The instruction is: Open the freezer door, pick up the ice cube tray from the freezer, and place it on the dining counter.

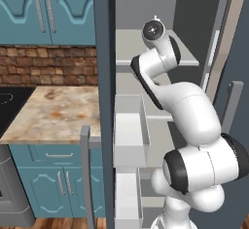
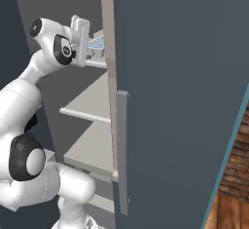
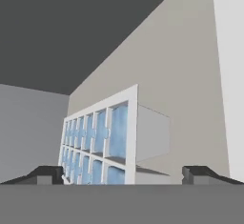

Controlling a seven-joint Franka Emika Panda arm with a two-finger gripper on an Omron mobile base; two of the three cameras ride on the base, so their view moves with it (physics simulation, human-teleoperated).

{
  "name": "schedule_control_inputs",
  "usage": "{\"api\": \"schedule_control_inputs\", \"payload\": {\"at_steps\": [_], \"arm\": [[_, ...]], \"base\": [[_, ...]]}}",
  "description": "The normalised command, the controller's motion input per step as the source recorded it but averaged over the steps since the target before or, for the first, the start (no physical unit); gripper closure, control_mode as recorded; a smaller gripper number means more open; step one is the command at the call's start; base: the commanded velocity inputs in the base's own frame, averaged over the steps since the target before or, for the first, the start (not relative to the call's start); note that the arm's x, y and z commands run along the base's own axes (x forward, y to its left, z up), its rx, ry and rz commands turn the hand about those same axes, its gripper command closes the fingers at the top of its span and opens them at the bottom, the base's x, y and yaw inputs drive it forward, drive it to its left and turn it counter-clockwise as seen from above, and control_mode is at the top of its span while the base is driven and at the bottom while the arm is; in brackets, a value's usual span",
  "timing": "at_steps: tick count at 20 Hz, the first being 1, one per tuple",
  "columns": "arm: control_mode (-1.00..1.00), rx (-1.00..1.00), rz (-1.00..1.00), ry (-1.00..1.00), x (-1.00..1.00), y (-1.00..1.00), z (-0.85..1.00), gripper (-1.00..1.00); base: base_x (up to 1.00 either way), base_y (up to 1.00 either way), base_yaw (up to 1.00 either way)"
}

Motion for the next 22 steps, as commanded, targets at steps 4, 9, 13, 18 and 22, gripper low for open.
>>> {"api": "schedule_control_inputs", "payload": {"at_steps": [4, 9, 13, 18, 22], "arm": [[-1.00, 0.00, 0.00, 0.00, 0.32, -0.06, 0.00, -1.00], [-1.00, 0.00, 0.00, 0.00, 0.18, -0.05, 0.01, -1.00], [-1.00, 0.00, 0.00, 0.00, 0.03, -0.01, 0.02, -1.00], [-1.00, 0.00, 0.00, 0.00, 0.02, 0.00, 0.04, -1.00], [-1.00, 0.00, 0.00, 0.00, 0.06, -0.02, 0.10, -1.00]], "base": [[0.00, 0.00, 0.00], [0.00, 0.00, 0.00], [0.00, 0.00, 0.00], [0.00, 0.00, 0.00], [0.00, 0.00, 0.00]]}}
